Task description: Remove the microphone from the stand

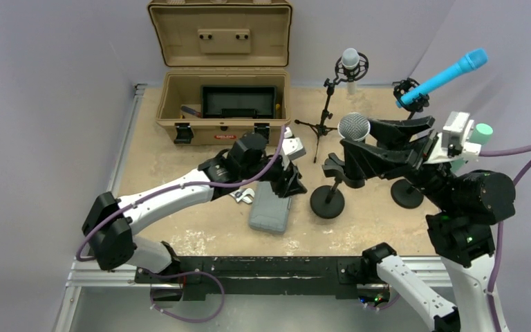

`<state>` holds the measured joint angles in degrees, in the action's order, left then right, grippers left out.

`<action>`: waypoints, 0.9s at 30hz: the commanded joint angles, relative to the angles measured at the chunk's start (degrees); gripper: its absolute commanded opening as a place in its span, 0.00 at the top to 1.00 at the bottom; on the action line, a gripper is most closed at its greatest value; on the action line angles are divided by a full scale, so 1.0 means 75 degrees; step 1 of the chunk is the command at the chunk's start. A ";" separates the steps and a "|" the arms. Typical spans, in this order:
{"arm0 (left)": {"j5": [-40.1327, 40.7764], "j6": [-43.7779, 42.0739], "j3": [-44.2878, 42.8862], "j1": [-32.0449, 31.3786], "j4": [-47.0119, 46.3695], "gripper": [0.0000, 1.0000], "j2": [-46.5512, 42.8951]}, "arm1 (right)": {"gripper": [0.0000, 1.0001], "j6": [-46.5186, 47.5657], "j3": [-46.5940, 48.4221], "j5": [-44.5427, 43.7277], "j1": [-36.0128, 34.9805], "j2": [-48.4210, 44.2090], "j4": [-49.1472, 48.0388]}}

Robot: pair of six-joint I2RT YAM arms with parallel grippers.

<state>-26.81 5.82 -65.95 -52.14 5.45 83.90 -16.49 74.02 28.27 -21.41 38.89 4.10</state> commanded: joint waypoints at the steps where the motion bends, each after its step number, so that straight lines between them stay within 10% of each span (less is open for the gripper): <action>1: -0.0767 0.0560 0.0909 0.0094 -0.2045 0.29 -0.1109 | 1.00 0.1264 0.0057 0.1181 0.0002 0.0045 -0.0156; 3: -0.0944 0.0711 0.1000 0.0119 -0.2447 0.01 -0.1205 | 1.00 0.1390 -0.0052 0.1425 -0.0001 0.0039 -0.0101; 27: -0.1544 0.0493 0.0468 -0.0279 -0.5406 0.05 -0.0072 | 1.00 0.0532 -0.0495 0.2313 0.0006 0.0312 -0.1116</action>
<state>-34.87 10.98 -59.13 -53.32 -30.00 81.52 -11.88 69.58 44.82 -21.37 40.99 3.84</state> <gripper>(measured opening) 0.983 0.488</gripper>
